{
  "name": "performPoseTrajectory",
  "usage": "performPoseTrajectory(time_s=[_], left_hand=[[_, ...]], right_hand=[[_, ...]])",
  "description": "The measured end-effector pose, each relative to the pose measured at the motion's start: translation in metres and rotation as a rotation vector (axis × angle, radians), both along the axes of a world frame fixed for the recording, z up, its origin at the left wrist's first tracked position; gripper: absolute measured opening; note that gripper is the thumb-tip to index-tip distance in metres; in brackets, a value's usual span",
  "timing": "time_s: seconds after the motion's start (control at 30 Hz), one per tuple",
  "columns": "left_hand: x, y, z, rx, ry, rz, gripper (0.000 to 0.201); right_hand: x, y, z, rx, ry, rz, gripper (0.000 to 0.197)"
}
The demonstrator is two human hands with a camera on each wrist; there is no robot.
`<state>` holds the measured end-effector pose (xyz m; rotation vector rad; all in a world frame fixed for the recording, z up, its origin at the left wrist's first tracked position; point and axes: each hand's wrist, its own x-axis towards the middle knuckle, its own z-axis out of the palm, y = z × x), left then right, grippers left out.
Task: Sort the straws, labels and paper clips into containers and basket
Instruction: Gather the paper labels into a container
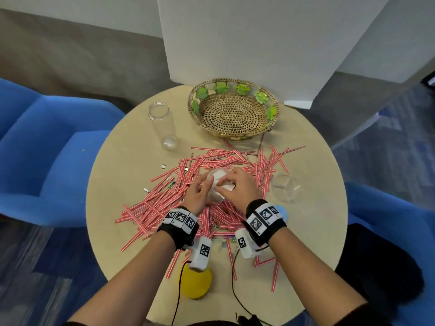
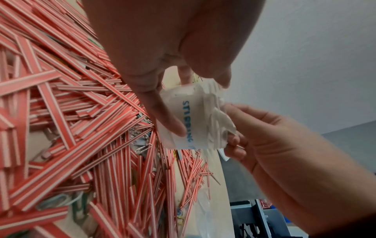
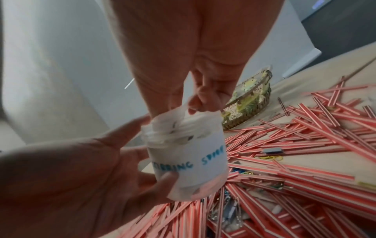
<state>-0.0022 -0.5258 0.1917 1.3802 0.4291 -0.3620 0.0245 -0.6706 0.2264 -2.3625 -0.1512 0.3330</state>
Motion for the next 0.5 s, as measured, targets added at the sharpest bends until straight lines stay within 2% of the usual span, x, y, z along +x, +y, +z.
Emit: performPoseTrajectory(time_s=[0.1, 0.2, 0.37, 0.5], left_hand=[[-0.011, 0.002, -0.001, 0.007, 0.022, -0.009, 0.038], [-0.018, 0.003, -0.002, 0.002, 0.065, -0.049, 0.039], [-0.023, 0.016, 0.002, 0.059, 0.043, -0.1, 0.021], [-0.031, 0.022, 0.004, 0.103, 0.057, -0.145, 0.021]], right_hand=[[-0.006, 0.004, 0.003, -0.094, -0.023, 0.036, 0.015], [-0.014, 0.013, 0.01, -0.165, -0.058, 0.118, 0.012], [-0.027, 0.0, 0.012, 0.121, -0.015, 0.098, 0.021], [-0.028, -0.008, 0.01, 0.119, -0.13, 0.073, 0.017]])
